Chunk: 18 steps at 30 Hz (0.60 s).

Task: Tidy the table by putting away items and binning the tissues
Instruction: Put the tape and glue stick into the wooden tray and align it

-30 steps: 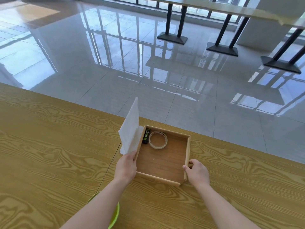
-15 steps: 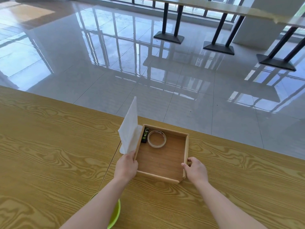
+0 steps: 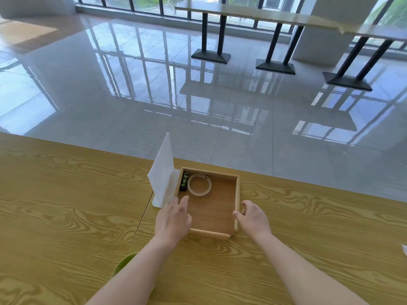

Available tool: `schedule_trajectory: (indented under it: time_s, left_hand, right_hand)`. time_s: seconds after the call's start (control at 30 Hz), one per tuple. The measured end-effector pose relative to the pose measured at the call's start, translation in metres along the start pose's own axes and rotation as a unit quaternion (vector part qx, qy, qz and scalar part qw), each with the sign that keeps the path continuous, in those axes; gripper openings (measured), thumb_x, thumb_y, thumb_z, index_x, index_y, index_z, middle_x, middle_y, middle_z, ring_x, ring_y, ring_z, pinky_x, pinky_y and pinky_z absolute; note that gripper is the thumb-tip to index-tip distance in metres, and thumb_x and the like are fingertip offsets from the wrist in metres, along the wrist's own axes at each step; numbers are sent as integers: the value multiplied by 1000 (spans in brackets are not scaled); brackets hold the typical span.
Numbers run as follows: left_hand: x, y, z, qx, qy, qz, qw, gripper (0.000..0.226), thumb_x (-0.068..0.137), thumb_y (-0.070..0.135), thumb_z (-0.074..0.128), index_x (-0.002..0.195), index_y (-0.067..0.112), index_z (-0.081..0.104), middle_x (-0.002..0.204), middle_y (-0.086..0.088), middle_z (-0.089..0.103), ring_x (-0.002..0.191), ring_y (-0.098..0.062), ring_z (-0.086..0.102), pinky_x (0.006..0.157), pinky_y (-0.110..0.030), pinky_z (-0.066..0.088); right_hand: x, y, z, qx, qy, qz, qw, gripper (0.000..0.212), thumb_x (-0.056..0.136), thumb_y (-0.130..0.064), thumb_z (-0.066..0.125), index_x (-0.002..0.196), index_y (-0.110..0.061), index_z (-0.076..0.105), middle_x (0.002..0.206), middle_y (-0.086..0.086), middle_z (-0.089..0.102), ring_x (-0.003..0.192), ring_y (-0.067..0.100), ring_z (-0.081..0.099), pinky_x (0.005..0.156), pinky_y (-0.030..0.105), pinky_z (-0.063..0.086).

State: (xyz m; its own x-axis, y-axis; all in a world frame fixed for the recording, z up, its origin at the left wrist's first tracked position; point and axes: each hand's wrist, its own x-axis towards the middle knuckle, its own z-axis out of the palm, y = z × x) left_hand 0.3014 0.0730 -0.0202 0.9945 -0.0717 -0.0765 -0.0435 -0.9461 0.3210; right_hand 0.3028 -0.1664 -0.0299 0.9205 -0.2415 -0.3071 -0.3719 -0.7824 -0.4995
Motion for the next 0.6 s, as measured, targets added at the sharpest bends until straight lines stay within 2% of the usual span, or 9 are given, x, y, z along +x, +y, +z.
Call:
schedule_trajectory:
  time_s: [0.1, 0.27, 0.6]
  left_hand:
    - [-1, 10, -4, 24, -7, 22, 999, 50, 90, 29, 50, 139, 20, 40, 107, -3, 55, 90, -21, 57, 71, -31, 48]
    - [-4, 32, -10, 44, -20, 32, 998, 53, 90, 30, 46, 141, 20, 36, 113, -4, 54, 93, -23, 55, 74, -34, 49]
    - [-17, 83, -16, 80, -23, 64, 994, 59, 90, 34, 46, 146, 21, 32, 128, -9, 53, 111, -27, 54, 84, -39, 46]
  right_hand:
    - [-8, 0, -11, -28, -6, -29, 999, 56, 94, -42, 60, 142, -17, 47, 123, 1, 60, 107, 18, 59, 86, 33, 51]
    - [-19, 6, -29, -75, -23, -59, 995, 59, 94, -48, 57, 144, -19, 44, 140, 5, 53, 126, 24, 52, 100, 40, 48]
    - [-40, 26, -72, -80, 2, -84, 993, 62, 94, -49, 57, 145, -17, 43, 138, 8, 54, 129, 27, 50, 101, 42, 45]
